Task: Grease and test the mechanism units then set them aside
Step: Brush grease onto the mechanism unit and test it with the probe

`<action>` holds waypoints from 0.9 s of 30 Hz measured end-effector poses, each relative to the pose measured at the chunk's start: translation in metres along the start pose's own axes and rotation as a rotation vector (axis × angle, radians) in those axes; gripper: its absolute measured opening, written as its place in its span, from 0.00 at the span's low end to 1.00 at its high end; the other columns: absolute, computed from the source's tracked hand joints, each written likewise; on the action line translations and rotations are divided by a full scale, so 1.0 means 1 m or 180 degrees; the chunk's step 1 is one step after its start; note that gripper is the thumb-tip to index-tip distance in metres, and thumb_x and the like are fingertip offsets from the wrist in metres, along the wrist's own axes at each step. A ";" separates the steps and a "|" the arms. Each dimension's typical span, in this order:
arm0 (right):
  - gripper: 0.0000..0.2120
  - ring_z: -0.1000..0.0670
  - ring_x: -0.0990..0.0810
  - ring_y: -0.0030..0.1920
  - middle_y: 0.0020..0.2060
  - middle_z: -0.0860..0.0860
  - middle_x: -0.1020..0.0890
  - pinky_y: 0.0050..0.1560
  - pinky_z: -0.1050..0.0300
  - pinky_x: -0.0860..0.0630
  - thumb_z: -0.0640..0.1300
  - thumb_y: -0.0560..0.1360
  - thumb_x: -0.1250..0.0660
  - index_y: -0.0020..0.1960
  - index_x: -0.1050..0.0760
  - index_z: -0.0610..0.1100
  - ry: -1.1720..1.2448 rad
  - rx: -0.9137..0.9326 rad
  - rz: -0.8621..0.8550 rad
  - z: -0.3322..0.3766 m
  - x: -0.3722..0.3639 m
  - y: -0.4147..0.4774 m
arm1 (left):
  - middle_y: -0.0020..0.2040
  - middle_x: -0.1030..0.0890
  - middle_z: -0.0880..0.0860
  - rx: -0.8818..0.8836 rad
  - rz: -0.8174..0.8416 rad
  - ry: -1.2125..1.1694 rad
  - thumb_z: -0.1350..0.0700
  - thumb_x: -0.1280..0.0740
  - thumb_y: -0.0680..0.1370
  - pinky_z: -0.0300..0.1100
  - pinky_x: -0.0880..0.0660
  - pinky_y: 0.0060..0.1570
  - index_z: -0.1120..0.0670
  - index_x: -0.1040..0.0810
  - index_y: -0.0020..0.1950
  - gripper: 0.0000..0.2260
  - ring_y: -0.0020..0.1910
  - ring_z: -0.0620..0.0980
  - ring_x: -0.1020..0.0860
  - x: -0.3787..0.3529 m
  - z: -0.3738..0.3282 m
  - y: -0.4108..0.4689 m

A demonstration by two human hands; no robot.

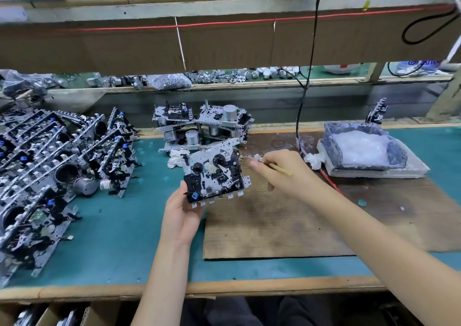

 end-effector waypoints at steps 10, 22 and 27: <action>0.20 0.57 0.35 0.27 0.25 0.51 0.33 0.29 0.67 0.38 0.53 0.75 0.35 0.32 0.30 0.40 0.0290 -0.0161 -0.0087 -0.002 0.001 0.012 | 0.36 0.15 0.50 0.0018 0.0020 -0.0097 0.59 0.49 0.83 0.37 0.22 0.31 0.54 0.15 0.32 0.28 0.35 0.45 0.17 0.000 0.000 0.000; 0.19 0.57 0.38 0.24 0.24 0.52 0.37 0.26 0.66 0.42 0.48 0.74 0.34 0.31 0.32 0.38 0.0653 -0.0105 0.0027 -0.003 0.003 0.014 | 0.37 0.15 0.51 0.0040 0.0000 -0.0043 0.57 0.47 0.82 0.37 0.21 0.32 0.55 0.14 0.33 0.26 0.36 0.46 0.17 0.001 0.001 0.000; 0.18 0.60 0.35 0.22 0.22 0.54 0.34 0.25 0.70 0.39 0.50 0.74 0.33 0.32 0.28 0.39 0.0645 -0.0311 0.0124 -0.011 0.001 0.016 | 0.37 0.15 0.51 0.0044 -0.0007 -0.0059 0.58 0.48 0.82 0.37 0.21 0.33 0.55 0.14 0.33 0.26 0.36 0.45 0.17 0.001 0.000 0.000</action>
Point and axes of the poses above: each hand's wrist, its own y-axis towards the middle knuckle, its own x-axis out of the back of the hand, z = x × y, the point moved 8 cm from there along y, towards the middle knuckle
